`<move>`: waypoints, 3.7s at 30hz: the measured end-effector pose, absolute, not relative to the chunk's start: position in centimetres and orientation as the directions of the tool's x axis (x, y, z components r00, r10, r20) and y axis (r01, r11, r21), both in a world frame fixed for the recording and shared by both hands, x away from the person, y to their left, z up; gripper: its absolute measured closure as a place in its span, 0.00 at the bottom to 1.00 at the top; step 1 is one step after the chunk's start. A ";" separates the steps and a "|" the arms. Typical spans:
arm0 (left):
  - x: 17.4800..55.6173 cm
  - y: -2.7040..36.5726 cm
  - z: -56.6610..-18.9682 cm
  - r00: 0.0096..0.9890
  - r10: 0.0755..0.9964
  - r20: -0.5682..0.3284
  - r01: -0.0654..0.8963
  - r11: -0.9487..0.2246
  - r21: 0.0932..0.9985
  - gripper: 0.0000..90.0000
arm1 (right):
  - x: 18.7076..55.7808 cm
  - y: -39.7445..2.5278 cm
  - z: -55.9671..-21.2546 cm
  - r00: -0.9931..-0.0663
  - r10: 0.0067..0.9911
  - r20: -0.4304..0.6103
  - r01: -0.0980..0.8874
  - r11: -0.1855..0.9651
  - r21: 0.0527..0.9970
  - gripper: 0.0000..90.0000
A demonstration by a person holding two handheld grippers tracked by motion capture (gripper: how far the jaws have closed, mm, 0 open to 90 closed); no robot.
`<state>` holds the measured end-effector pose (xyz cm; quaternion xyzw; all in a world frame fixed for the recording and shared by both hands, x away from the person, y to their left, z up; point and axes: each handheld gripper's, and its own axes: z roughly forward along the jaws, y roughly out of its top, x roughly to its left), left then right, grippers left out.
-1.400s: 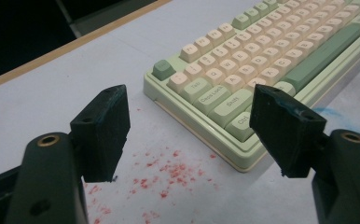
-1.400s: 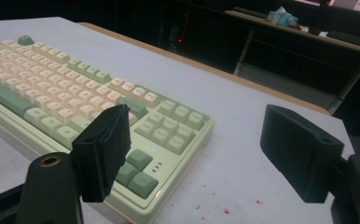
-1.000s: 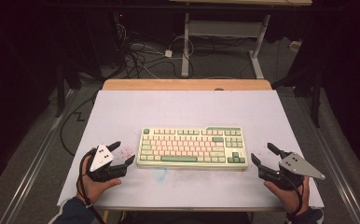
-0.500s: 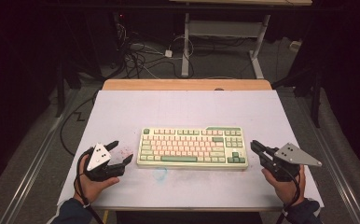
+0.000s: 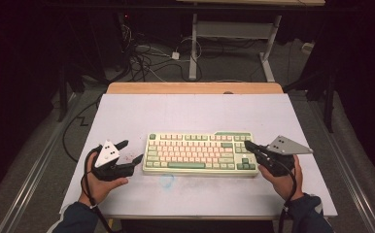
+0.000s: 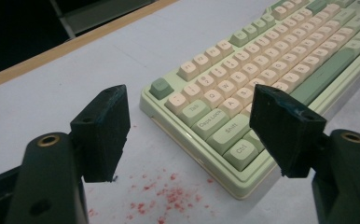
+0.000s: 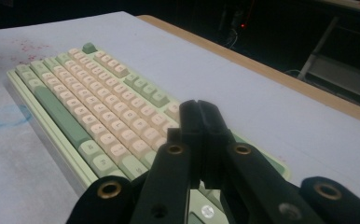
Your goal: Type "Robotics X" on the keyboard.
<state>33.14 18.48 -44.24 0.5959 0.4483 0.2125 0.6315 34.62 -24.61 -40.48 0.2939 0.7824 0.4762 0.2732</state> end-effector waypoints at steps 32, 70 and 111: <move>34.1 15.9 -44.6 0.571 0.765 -0.299 0.322 0.126 0.938 0.35 | 36.3 -20.4 -45.5 -0.761 0.630 -0.157 0.289 0.546 0.786 1.00; 38.6 9.7 -44.4 0.600 0.734 -0.318 0.472 -0.004 0.881 0.98 | 36.4 -20.3 -46.0 -0.750 0.637 -0.180 0.301 0.571 0.764 1.00; 39.8 7.1 -46.0 0.621 0.746 -0.240 0.457 -0.096 0.884 0.98 | 36.3 -20.2 -46.0 -0.749 0.634 -0.193 0.294 0.579 0.760 1.00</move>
